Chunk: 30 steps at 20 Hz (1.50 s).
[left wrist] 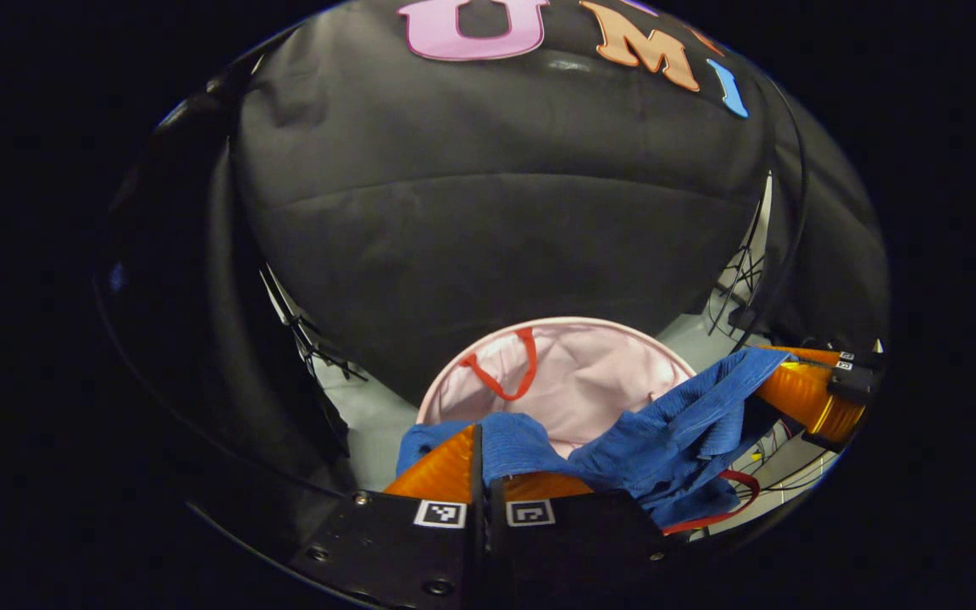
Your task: Grasp the clothes on the hanger with both hands and then place them into the laundry hamper below.
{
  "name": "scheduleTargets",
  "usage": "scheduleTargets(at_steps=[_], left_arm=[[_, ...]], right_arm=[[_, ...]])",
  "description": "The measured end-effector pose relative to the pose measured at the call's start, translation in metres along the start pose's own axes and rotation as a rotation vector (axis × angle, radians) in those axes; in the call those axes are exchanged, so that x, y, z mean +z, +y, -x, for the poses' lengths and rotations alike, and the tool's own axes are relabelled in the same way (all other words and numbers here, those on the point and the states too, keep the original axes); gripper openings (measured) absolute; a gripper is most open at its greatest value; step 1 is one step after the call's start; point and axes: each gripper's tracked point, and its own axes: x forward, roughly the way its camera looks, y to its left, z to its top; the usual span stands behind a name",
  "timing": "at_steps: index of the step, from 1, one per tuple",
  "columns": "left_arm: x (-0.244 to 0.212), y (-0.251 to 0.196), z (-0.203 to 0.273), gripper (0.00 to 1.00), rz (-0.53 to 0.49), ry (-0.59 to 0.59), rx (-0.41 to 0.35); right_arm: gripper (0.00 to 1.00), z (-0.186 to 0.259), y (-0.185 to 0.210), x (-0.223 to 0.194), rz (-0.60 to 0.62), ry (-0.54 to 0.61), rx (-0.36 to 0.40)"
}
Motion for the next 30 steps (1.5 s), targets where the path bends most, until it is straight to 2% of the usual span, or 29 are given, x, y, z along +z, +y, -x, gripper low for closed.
scheduleTargets(at_steps=[1, 2, 5, 7, 9, 10, 24, 28, 29, 30], left_arm=[[-0.002, -0.003, -0.001, 0.11, 0.014, 0.01, -0.005], [0.002, 0.001, 0.0, 0.31, 0.004, -0.001, 0.019], [0.018, 0.012, 0.006, 0.9, -0.046, -0.055, 0.062], [0.028, 0.007, 0.015, 0.92, -0.018, -0.074, 0.052], [0.036, 0.007, 0.023, 0.97, -0.021, -0.098, 0.061], [0.043, 0.007, 0.029, 0.98, -0.026, -0.112, 0.062], [0.118, 0.009, 0.12, 0.98, -0.022, -0.311, 0.048], [0.149, 0.023, 0.155, 0.98, -0.046, -0.4, 0.1], [0.158, 0.029, 0.162, 0.98, -0.03, -0.425, 0.124], [0.165, 0.028, 0.171, 0.98, 0.003, -0.441, 0.119]], right_arm=[[0.0, -0.001, -0.004, 0.0, 0.0, 0.001, -0.026], [0.01, 0.0, -0.012, 0.002, 0.008, -0.005, -0.049], [0.58, 0.006, -0.02, 0.014, 0.034, -0.042, -0.069], [0.95, 0.017, -0.021, 0.028, 0.017, -0.078, -0.073], [0.92, 0.025, -0.022, 0.041, 0.005, -0.103, -0.071], [0.96, 0.029, -0.024, 0.046, 0.006, -0.117, -0.076], [0.96, 0.098, -0.01, 0.113, -0.04, -0.253, -0.051], [0.96, 0.126, 0.001, 0.144, -0.04, -0.285, -0.027], [0.92, 0.135, 0.004, 0.152, -0.03, -0.295, -0.02], [0.92, 0.144, 0.003, 0.162, -0.025, -0.311, -0.024]])
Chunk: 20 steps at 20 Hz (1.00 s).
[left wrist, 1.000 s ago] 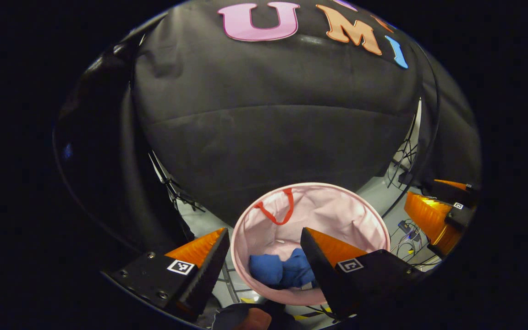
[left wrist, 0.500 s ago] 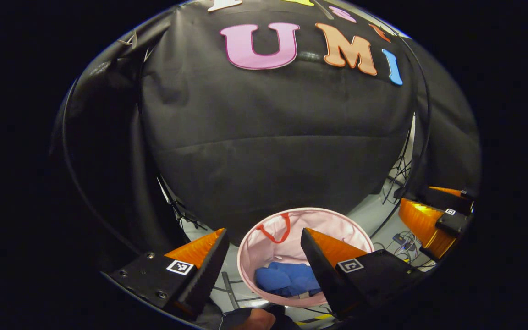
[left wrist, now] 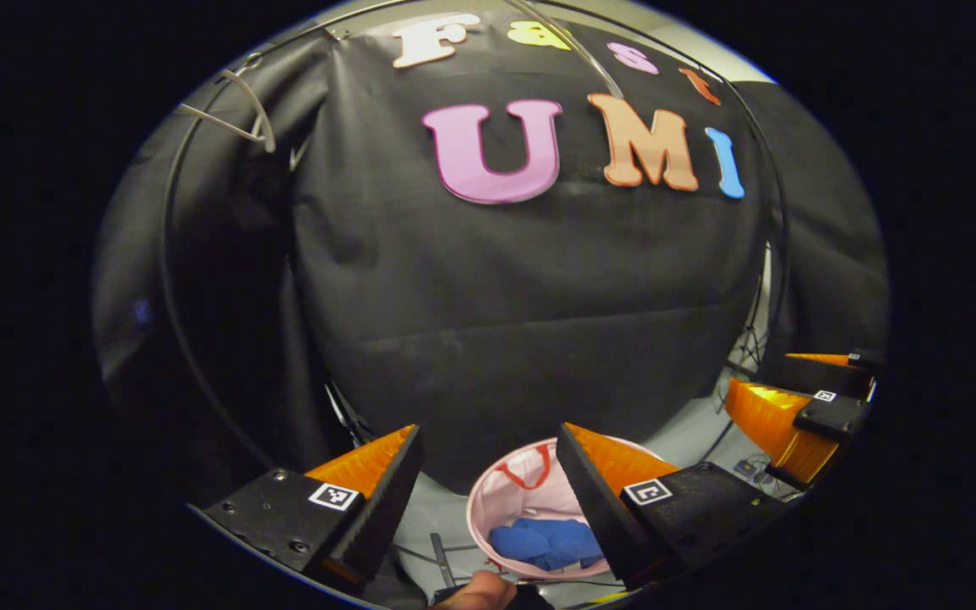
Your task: Grasp the clothes on the hanger with both hands and then place them into the laundry hamper below.
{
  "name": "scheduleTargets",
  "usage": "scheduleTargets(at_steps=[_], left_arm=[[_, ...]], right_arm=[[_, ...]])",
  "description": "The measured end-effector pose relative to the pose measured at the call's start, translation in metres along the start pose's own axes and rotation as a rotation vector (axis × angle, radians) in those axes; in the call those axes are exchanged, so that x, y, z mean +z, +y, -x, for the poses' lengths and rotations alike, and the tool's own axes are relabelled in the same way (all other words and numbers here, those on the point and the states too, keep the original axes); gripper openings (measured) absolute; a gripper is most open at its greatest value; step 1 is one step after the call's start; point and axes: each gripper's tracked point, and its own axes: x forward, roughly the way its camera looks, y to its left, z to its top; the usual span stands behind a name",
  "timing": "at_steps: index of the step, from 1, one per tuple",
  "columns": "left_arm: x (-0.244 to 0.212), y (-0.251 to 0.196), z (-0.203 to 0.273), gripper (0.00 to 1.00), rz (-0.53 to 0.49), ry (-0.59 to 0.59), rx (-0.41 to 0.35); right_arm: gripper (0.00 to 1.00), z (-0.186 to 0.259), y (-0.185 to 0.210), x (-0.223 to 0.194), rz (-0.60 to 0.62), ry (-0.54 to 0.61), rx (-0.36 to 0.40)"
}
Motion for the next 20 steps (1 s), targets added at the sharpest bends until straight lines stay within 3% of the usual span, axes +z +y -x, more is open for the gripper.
scheduleTargets(at_steps=[2, 6, 11, 20], left_arm=[[0.017, -0.006, 0.015, 1.0, 0.046, -0.023, -0.028], [0.063, -0.003, 0.037, 1.0, 0.051, -0.108, -0.03], [0.089, -0.014, 0.065, 1.0, 0.026, -0.15, -0.064], [0.166, -0.019, 0.099, 0.97, 0.05, -0.248, -0.096]], right_arm=[[0.96, 0.016, 0.003, 0.024, 0.012, -0.033, 0.006], [0.95, 0.049, 0.009, 0.073, -0.005, -0.113, 0.046], [0.94, 0.093, 0.001, 0.12, -0.003, -0.216, 0.065], [0.93, 0.118, -0.031, 0.164, -0.01, -0.303, 0.054]])
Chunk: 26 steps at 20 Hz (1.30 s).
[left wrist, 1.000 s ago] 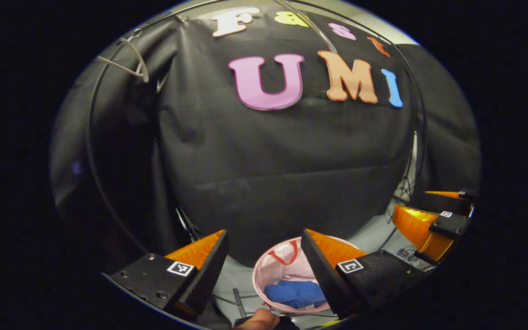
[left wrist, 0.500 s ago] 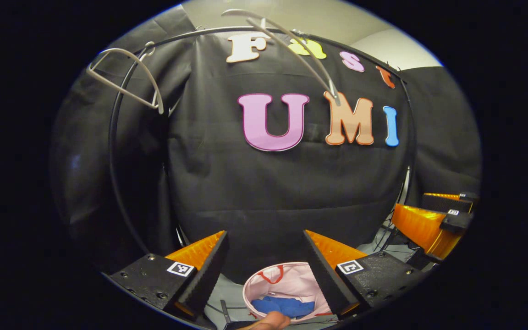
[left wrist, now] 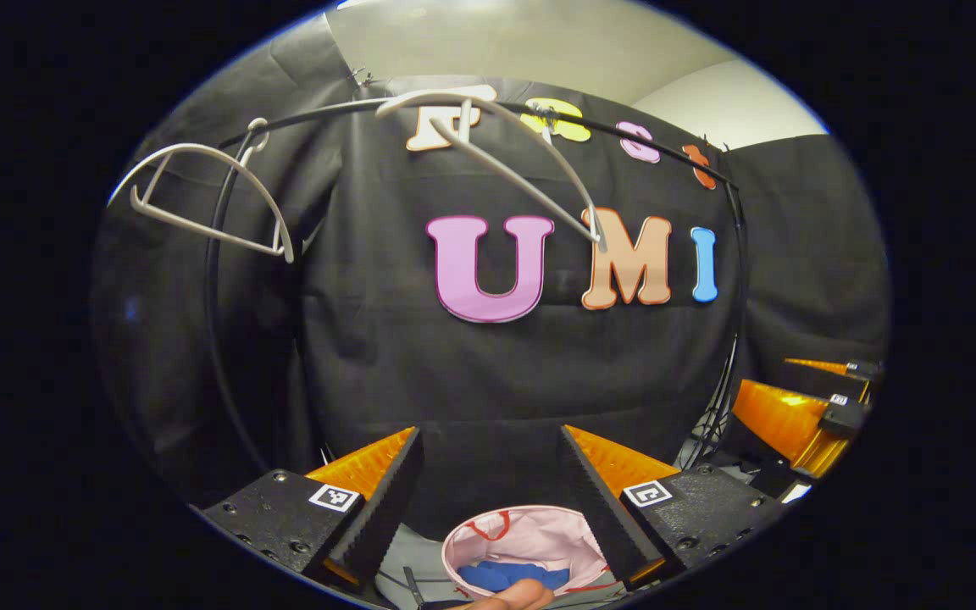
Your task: Grasp the clothes on the hanger with both hands and then place them into the laundry hamper below.
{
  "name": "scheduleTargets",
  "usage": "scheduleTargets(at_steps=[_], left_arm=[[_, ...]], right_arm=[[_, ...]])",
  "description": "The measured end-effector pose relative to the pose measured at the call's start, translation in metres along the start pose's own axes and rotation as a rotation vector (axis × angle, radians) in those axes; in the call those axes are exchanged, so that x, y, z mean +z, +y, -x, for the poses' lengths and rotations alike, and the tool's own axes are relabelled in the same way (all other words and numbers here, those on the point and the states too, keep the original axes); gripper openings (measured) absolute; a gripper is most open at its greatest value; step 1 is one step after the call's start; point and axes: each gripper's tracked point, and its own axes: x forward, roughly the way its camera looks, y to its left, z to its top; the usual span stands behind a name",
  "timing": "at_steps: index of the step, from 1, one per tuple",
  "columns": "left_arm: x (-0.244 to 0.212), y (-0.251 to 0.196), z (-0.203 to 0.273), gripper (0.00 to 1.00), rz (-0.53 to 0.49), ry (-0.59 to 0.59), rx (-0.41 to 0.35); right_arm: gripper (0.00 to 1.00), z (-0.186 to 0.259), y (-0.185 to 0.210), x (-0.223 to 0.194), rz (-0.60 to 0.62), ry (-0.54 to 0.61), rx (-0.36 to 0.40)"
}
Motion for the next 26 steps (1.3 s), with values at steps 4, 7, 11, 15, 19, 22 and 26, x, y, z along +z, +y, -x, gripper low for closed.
scheduleTargets(at_steps=[4, 7, 11, 15, 19, 22, 26], left_arm=[[0.029, -0.001, 0.007, 0.99, -0.017, -0.022, -0.011], [0.043, 0.008, 0.012, 0.99, -0.015, -0.013, 0.014], [0.064, 0.01, 0.018, 0.97, 0.005, -0.032, 0.023], [0.079, 0.009, 0.025, 0.99, 0.01, -0.047, 0.041], [0.093, -0.001, 0.031, 0.99, 0.015, -0.087, 0.027], [0.097, -0.004, 0.03, 0.99, 0.022, -0.102, 0.038], [0.089, -0.016, 0.023, 0.99, 0.046, -0.095, 0.034]], right_arm=[[0.99, -0.002, -0.008, 0.002, 0.01, 0.049, 0.015], [0.93, 0.002, -0.015, 0.018, 0.05, 0.049, 0.016], [0.96, 0.004, -0.006, 0.033, -0.006, 0.043, 0.07], [0.96, 0.005, -0.008, 0.054, -0.027, 0.02, 0.097], [0.93, 0.015, -0.026, 0.072, -0.009, -0.02, 0.077], [0.93, 0.025, -0.031, 0.08, -0.016, -0.052, 0.081], [0.94, 0.037, -0.034, 0.086, -0.069, -0.082, 0.117]])
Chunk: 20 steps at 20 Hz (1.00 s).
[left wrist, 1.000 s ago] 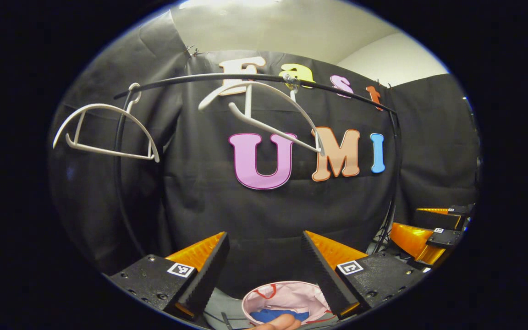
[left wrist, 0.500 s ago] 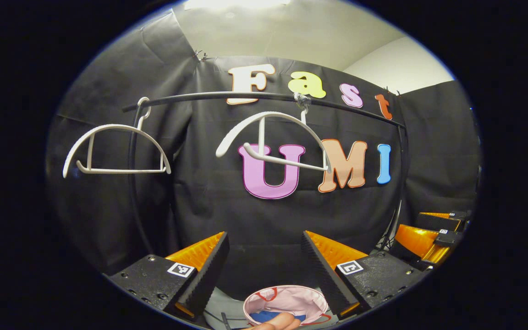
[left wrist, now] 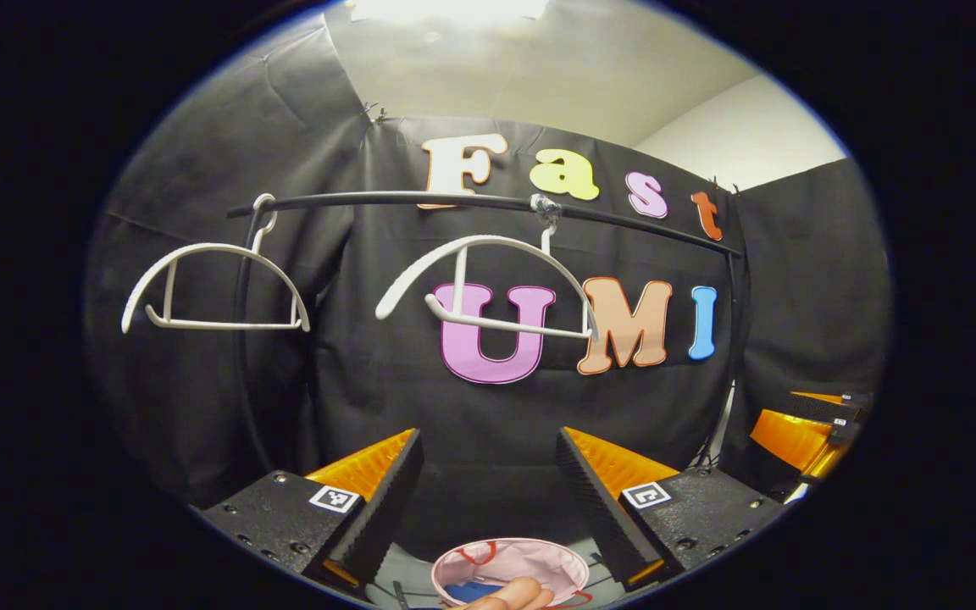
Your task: Grasp the clothes on the hanger with both hands and then place them into the laundry hamper below.
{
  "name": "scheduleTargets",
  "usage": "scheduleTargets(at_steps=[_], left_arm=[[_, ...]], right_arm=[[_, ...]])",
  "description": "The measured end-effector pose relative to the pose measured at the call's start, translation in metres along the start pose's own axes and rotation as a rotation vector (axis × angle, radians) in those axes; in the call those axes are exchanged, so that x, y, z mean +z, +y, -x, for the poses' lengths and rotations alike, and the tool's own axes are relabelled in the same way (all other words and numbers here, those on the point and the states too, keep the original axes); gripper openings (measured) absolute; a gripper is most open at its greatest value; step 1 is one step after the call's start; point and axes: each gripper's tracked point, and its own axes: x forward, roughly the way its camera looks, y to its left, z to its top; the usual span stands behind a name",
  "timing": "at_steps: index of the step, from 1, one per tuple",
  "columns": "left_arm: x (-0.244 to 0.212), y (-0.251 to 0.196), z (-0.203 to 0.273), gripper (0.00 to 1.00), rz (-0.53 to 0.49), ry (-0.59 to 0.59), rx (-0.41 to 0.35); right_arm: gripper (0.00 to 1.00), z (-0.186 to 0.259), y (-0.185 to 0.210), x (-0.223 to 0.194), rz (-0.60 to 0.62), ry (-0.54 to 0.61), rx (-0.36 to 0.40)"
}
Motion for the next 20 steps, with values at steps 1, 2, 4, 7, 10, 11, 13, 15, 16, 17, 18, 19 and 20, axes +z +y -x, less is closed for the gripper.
scheduleTargets(at_steps=[1, 2, 4, 7, 10, 11, 13, 15, 16, 17, 18, 19, 20], left_arm=[[-0.003, -0.002, -0.001, 0.95, 0.001, 0.001, 0.004], [-0.006, -0.005, -0.002, 0.98, 0.007, 0.001, 0.005], [-0.014, -0.017, -0.006, 0.96, 0.006, 0.018, -0.01], [-0.025, -0.031, -0.009, 0.94, -0.02, 0.033, -0.019], [-0.034, -0.04, -0.012, 0.92, -0.033, 0.03, -0.03], [-0.038, -0.042, -0.013, 0.92, -0.032, 0.039, -0.032], [-0.04, -0.04, -0.014, 0.93, -0.046, 0.038, -0.021], [-0.038, -0.035, -0.015, 0.93, -0.066, 0.013, 0.009], [-0.036, -0.035, -0.015, 0.93, -0.071, -0.004, 0.021], [-0.035, -0.036, -0.014, 0.93, -0.067, -0.012, 0.029], [-0.035, -0.039, -0.013, 0.92, -0.057, -0.01, 0.031], [-0.035, -0.044, -0.013, 0.93, -0.049, -0.006, 0.028], [-0.032, -0.048, -0.013, 0.93, -0.041, -0.006, 0.027]], right_arm=[[0.99, 0.003, 0.0, -0.001, -0.005, 0.0, 0.007], [0.96, 0.006, -0.002, -0.003, -0.004, -0.001, 0.013], [0.96, 0.012, -0.01, -0.005, 0.009, -0.004, 0.011], [0.96, 0.019, -0.027, -0.013, 0.015, -0.001, -0.023], [0.96, 0.024, -0.029, -0.021, 0.011, 0.008, -0.011], [0.96, 0.026, -0.032, -0.023, 0.017, 0.015, -0.011], [0.96, 0.034, -0.045, -0.025, 0.036, 0.009, -0.036], [0.96, 0.038, -0.053, -0.026, 0.034, 0.007, -0.043], [0.96, 0.042, -0.055, -0.028, 0.034, 0.006, -0.043], [0.96, 0.044, -0.059, -0.03, 0.035, 0.006, -0.045], [0.96, 0.045, -0.063, -0.031, 0.036, 0.006, -0.048], [0.96, 0.047, -0.067, -0.032, 0.033, 0.006, -0.05], [0.96, 0.048, -0.071, -0.033, 0.03, 0.003, -0.053]])
